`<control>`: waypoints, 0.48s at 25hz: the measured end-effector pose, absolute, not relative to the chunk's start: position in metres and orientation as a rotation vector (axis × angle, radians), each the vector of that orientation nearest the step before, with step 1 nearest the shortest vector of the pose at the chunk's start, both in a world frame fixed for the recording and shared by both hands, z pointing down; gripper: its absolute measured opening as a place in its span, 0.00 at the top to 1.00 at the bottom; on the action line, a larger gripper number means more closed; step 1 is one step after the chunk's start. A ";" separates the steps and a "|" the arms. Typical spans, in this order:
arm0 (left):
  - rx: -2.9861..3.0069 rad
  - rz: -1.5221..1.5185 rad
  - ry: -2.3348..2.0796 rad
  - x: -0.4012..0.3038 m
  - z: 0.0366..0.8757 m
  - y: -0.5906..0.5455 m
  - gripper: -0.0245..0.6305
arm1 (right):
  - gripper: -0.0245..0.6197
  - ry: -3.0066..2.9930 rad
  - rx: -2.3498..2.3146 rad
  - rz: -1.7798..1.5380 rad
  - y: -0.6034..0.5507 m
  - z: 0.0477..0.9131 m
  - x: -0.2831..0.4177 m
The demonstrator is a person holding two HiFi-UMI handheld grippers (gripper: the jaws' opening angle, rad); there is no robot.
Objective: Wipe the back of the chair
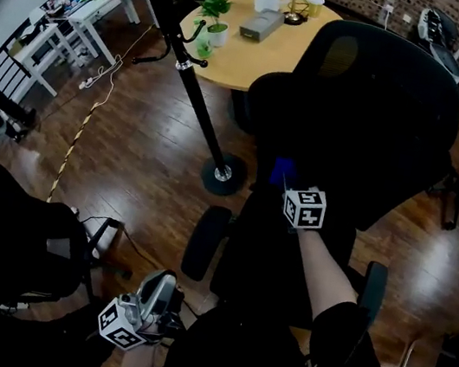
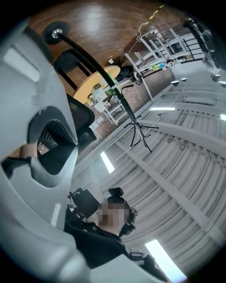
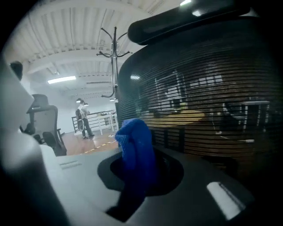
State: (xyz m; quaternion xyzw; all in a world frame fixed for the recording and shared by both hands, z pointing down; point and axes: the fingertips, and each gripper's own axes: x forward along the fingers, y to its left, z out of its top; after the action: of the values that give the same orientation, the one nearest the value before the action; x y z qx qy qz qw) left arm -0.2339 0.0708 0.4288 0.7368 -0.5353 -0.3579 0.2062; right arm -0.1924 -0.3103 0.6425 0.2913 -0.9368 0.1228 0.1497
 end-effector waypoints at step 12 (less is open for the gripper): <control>2.192 -0.855 -1.067 -0.165 0.443 -0.024 0.97 | 0.91 -2.414 1.532 0.571 -0.371 0.668 0.089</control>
State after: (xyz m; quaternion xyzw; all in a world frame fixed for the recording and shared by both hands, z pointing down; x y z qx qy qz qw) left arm -0.1654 -0.0236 0.4430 0.8156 -0.3972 -0.3181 0.2755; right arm 0.0893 -0.3712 0.6681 0.5222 -0.8226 0.1944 0.1129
